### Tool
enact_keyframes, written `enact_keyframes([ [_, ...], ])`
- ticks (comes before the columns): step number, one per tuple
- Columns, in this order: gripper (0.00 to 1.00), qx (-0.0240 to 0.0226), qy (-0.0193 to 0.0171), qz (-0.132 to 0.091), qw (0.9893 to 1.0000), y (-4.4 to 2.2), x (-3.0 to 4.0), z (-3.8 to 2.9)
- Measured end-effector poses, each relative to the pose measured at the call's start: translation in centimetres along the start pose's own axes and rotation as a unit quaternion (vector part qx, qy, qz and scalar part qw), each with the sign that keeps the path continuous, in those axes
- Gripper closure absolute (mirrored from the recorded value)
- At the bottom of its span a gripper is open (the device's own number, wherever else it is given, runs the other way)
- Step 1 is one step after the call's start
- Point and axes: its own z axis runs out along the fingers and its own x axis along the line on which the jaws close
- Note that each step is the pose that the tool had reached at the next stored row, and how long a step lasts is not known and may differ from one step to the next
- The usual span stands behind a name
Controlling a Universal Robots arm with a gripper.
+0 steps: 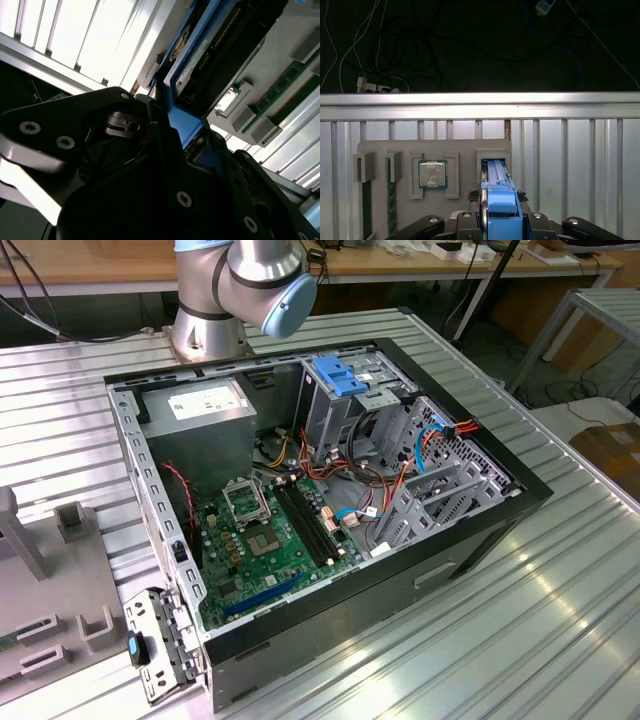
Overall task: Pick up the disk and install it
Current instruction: 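Pick up the disk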
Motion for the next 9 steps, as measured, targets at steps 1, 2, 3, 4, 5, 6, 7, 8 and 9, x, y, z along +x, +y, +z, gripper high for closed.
enact_keyframes([
  [1, 0.63, 0.0000, 0.0000, 0.000, 1.0000, 0.00, 0.00, 0.00],
  [2, 0.63, 0.0000, 0.0000, 0.000, 1.0000, 0.00, 0.00, 0.00],
  [3, 0.63, 0.0000, 0.0000, 0.000, 1.0000, 0.00, 0.00, 0.00],
  [4, 0.63, 0.0001, -0.0001, 0.000, 1.0000, 0.00, 0.00, -0.03],
  [5, 0.63, 0.0003, 0.0000, 0.000, 1.0000, 0.00, 0.00, -0.05],
  [6, 0.63, 0.0003, 0.0001, 0.000, 1.0000, -0.01, 0.00, -0.08],
  [7, 0.63, 0.0001, 0.0007, 0.000, 1.0000, -0.01, -0.01, -0.26],
  [8, 0.63, 0.0001, 0.0011, 0.000, 1.0000, -0.01, -0.01, -0.44],
  [9, 0.63, 0.0000, 0.0016, 0.000, 1.0000, -0.01, -0.02, -0.65],
])
